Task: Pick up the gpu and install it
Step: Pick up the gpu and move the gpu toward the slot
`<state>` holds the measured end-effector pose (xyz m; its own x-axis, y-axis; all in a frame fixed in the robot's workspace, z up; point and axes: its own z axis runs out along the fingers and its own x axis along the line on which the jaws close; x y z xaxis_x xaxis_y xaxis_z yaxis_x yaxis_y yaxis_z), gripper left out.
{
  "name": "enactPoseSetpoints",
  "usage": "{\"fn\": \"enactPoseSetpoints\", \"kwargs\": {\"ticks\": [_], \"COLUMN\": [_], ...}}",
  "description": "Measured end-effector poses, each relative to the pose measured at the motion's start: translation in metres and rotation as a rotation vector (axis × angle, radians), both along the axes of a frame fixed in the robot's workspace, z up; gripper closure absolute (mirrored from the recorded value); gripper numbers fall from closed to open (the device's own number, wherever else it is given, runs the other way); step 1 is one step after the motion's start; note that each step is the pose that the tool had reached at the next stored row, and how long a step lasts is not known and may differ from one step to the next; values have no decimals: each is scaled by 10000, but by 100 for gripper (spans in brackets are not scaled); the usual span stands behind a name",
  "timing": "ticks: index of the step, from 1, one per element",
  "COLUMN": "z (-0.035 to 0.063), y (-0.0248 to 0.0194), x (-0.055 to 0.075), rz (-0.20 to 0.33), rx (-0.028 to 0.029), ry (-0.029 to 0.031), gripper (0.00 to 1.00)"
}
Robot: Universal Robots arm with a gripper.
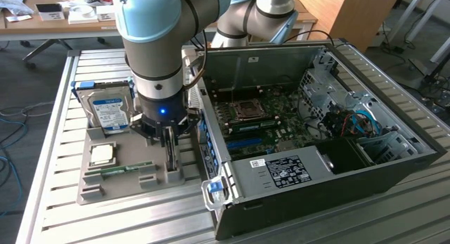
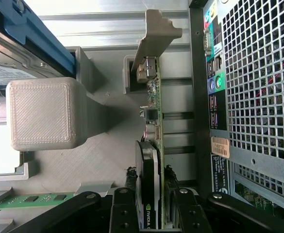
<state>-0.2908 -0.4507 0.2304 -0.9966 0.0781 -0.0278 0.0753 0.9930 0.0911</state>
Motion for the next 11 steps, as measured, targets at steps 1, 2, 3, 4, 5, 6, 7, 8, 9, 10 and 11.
{"fn": "enactPoseSetpoints", "kwargs": {"ticks": [1, 2, 3, 4, 5, 6, 7, 8, 9, 10, 11], "z": [0, 0, 0, 0, 0, 1, 0, 0, 0, 0, 0], "y": [0, 0, 0, 0, 0, 0, 0, 0, 0, 0, 0], "x": [0, 0, 0, 0, 0, 0, 0, 0, 0, 0, 0], "rz": [1, 0, 1, 1, 1, 1, 1, 1, 0, 1, 0], "rx": [0, 0, 0, 0, 0, -1, -1, 0, -1, 0, -1], "ry": [0, 0, 0, -1, 0, 3, 0, 0, 0, 0, 0], "gripper": [64, 64, 64, 64, 64, 66, 72, 73, 73, 73, 73]}}
